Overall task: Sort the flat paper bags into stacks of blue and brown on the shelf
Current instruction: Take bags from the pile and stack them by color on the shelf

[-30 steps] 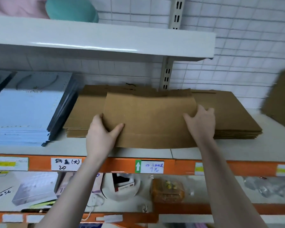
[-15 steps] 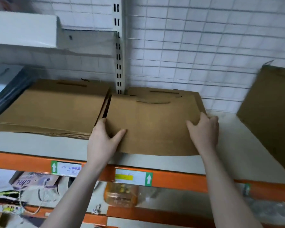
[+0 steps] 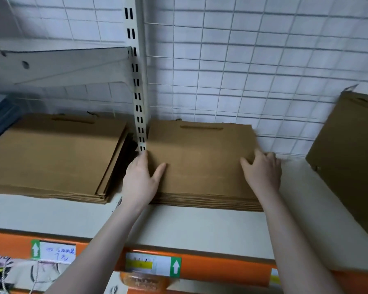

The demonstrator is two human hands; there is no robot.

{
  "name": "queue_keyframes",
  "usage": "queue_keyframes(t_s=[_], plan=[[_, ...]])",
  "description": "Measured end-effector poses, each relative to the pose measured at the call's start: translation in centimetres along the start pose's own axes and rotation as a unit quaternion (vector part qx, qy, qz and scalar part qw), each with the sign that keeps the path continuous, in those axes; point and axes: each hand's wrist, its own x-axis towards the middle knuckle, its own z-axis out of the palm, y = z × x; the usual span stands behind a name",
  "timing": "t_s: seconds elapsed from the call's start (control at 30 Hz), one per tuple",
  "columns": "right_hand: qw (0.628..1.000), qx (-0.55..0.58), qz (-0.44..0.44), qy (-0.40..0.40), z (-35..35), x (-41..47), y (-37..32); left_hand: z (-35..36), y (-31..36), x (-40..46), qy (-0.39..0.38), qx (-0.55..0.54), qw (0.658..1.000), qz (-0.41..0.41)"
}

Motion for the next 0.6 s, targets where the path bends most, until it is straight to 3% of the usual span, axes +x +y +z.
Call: queue_keyframes(t_s=[0.47, 0.6], plan=[[0.998, -0.016, -0.044, -0.049, 0.4, -2.2, 2.3, -0.4, -1.0, -2.8, -0.043, -0.026, 0.998, 0.033], [0.997, -0.037, -0.046, -0.045, 0.8, -1.6, 1.8, -0.9, -1.9, -2.7, -0.079, 0.009, 0.991, 0.110]])
